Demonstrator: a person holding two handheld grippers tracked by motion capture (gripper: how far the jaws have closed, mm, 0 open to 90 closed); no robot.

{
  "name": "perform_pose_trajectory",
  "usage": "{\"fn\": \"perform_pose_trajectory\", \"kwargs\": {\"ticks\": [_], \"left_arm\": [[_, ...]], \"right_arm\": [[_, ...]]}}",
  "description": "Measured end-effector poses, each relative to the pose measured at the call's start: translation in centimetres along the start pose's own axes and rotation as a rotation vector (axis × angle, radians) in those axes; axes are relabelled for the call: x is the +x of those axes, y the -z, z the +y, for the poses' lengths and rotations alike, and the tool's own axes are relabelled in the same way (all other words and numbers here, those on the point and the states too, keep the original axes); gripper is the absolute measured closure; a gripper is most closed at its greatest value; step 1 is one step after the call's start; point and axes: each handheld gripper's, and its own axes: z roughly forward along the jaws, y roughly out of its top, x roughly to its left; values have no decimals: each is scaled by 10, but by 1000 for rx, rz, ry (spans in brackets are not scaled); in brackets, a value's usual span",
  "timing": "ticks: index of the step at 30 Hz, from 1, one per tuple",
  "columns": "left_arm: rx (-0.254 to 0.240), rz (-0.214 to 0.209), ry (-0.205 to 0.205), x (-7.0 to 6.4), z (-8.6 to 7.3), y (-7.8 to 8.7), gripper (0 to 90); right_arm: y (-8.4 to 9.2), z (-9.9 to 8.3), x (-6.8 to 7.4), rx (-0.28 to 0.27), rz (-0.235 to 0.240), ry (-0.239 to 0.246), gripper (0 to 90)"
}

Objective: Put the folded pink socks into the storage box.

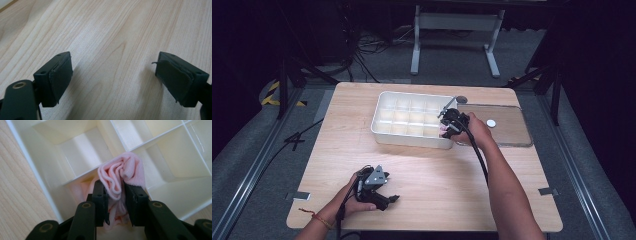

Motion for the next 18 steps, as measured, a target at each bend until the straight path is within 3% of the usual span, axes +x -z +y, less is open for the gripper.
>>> {"fn": "perform_pose_trajectory", "kwargs": {"ticks": [7, 18], "left_arm": [[-1, 1, 1, 0, 0, 0, 146], [-1, 1, 1, 0, 0, 0, 146]], "right_arm": [[7, -5, -2, -47, 18, -29, 653], [16, -6, 1, -68, -5, -35, 616]]}}
